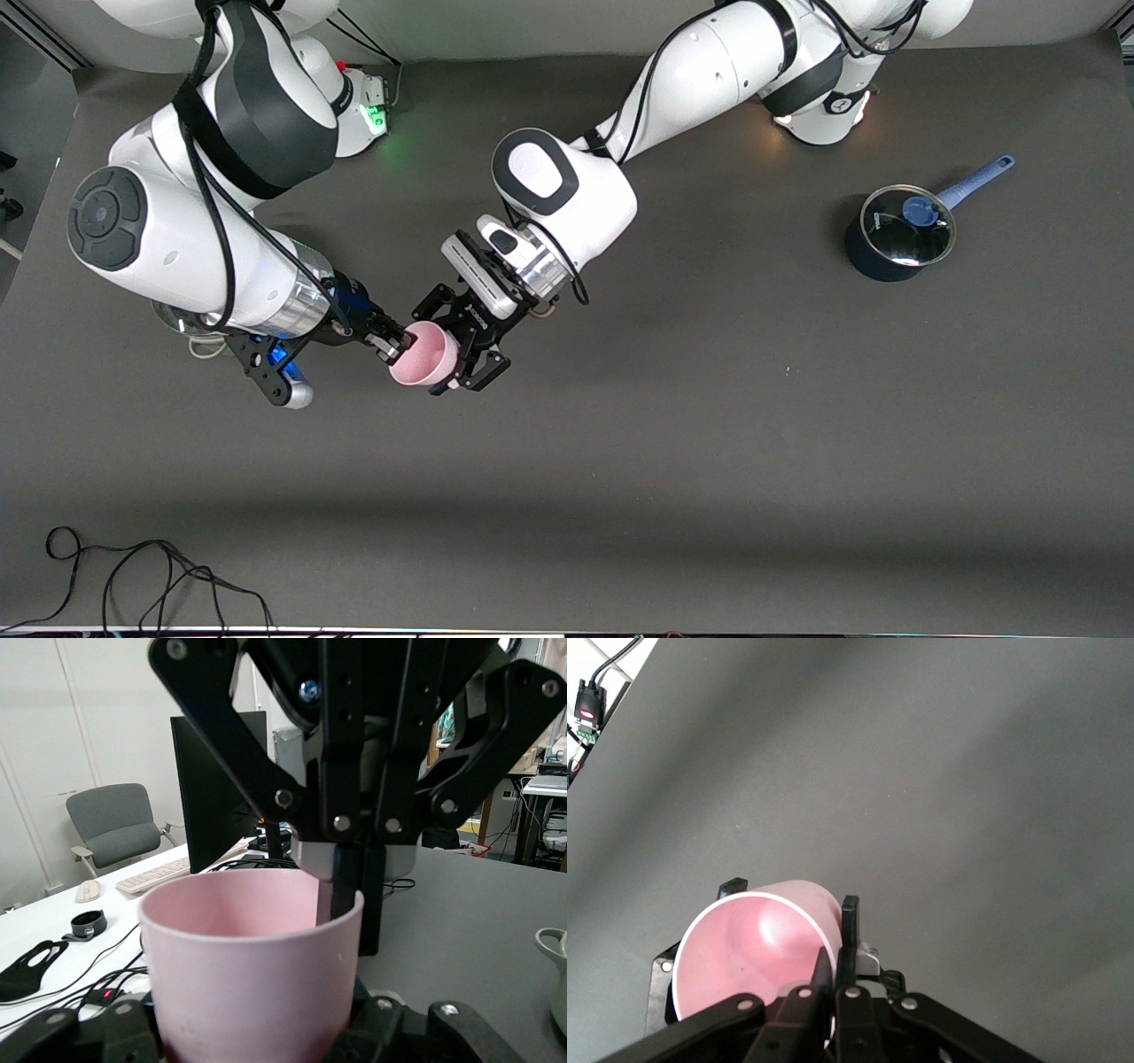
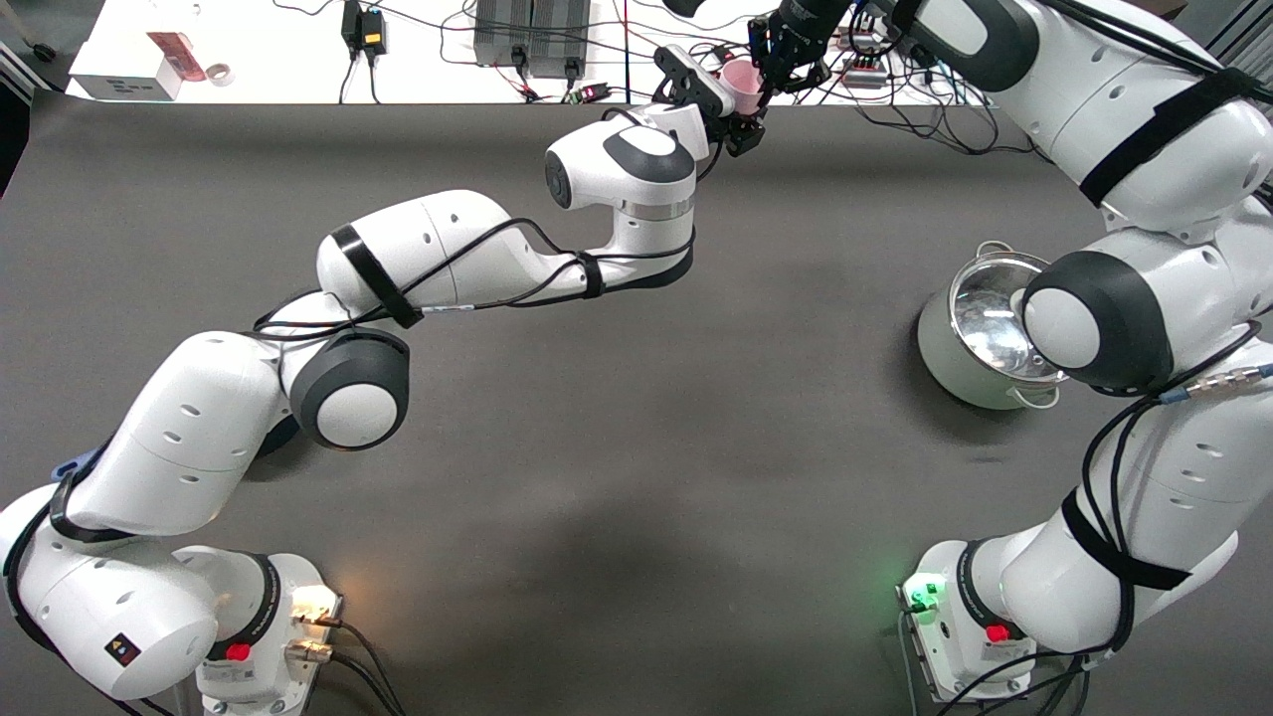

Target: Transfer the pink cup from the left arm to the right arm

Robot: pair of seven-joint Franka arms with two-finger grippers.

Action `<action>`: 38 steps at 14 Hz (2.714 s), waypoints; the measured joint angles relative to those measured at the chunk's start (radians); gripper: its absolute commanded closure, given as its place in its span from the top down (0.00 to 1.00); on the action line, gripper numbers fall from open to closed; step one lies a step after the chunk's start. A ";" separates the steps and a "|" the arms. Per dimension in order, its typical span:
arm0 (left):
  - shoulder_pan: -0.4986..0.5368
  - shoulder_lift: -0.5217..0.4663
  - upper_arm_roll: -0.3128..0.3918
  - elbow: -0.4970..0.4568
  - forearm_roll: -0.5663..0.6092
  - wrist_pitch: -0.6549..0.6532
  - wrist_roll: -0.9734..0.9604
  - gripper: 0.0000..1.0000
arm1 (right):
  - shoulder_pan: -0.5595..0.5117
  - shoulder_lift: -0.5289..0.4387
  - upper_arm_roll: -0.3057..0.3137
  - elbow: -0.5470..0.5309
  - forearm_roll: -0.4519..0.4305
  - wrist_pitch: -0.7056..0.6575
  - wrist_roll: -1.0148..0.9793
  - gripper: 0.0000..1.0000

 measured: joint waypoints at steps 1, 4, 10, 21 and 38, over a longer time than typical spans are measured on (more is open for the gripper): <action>-0.002 -0.001 0.008 0.001 0.007 0.000 -0.001 0.99 | 0.000 0.000 0.000 0.001 0.000 0.004 0.000 0.00; -0.012 -0.012 0.052 0.002 0.032 0.000 -0.069 1.00 | 0.001 -0.001 0.004 0.017 0.000 0.022 0.000 0.00; -0.010 -0.014 0.072 0.003 0.120 -0.005 -0.160 1.00 | -0.012 0.001 -0.005 0.035 -0.024 0.038 -0.010 0.00; 0.384 -0.248 0.089 -0.391 0.230 -0.484 -0.160 1.00 | -0.315 0.004 -0.024 0.048 -0.183 0.016 -0.490 0.00; 1.108 -0.611 0.100 -0.727 0.946 -1.647 -0.356 1.00 | -0.578 0.065 -0.020 -0.202 -0.272 0.239 -1.427 0.00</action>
